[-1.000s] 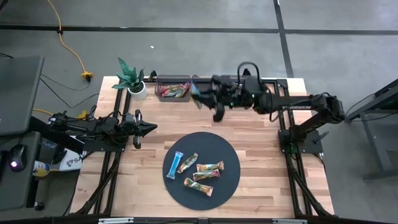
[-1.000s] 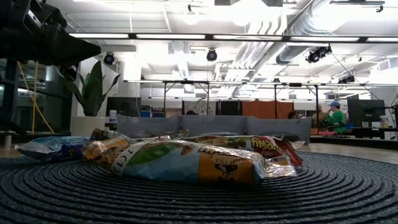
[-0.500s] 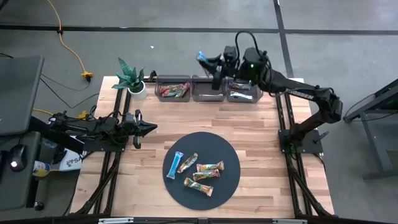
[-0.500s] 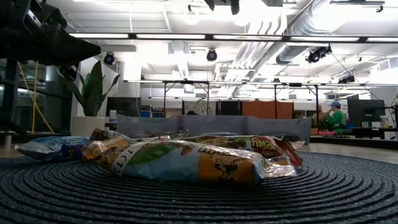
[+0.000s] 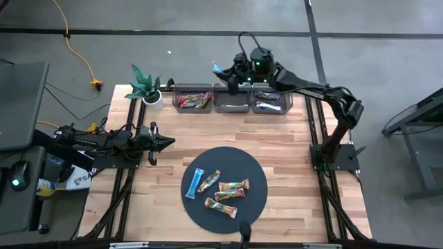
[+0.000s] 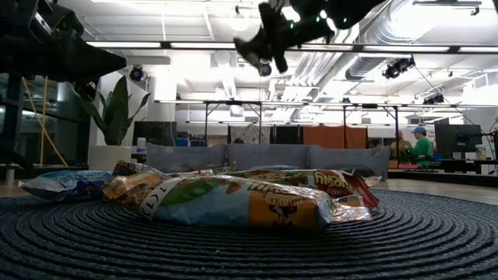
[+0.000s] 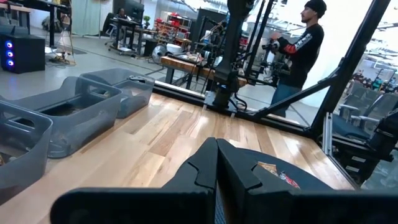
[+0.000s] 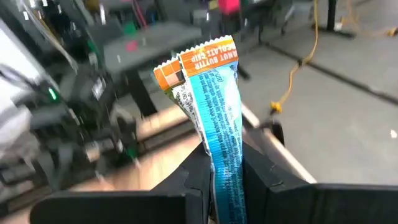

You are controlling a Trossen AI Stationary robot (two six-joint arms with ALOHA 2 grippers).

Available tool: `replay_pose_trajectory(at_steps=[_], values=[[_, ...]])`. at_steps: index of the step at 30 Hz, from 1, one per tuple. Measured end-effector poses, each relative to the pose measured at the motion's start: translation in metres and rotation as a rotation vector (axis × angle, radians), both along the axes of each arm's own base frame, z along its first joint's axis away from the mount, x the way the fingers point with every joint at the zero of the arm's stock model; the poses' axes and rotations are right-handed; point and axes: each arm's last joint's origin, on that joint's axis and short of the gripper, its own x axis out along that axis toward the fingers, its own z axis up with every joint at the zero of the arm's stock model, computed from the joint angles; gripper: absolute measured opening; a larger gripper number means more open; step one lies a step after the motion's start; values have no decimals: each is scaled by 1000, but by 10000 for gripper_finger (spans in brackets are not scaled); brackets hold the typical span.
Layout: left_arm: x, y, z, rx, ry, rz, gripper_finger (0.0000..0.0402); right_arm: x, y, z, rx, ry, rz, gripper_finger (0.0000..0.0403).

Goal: Pick and place Granola Bars by type
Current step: Put the yellow granola bar into the middle black bin

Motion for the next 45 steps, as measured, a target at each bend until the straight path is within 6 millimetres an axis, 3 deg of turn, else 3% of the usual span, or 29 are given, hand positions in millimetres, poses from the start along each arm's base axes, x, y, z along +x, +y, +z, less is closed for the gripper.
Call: replay_pose_trajectory(at_steps=[7,16,25,33,45], values=[[0,0,0,0,0,0,1,-9,-30,-40,12,194,8,52],[0,0,0,0,0,0,1,-24,-52,-59,-38,312,6,53],[0,0,0,0,0,0,1,-33,-46,-75,-194,561,76,53],[0,0,0,0,0,0,1,-31,-38,-83,-254,656,140,53],[0,0,0,0,0,0,1,-15,-29,-131,-184,820,240,53]])
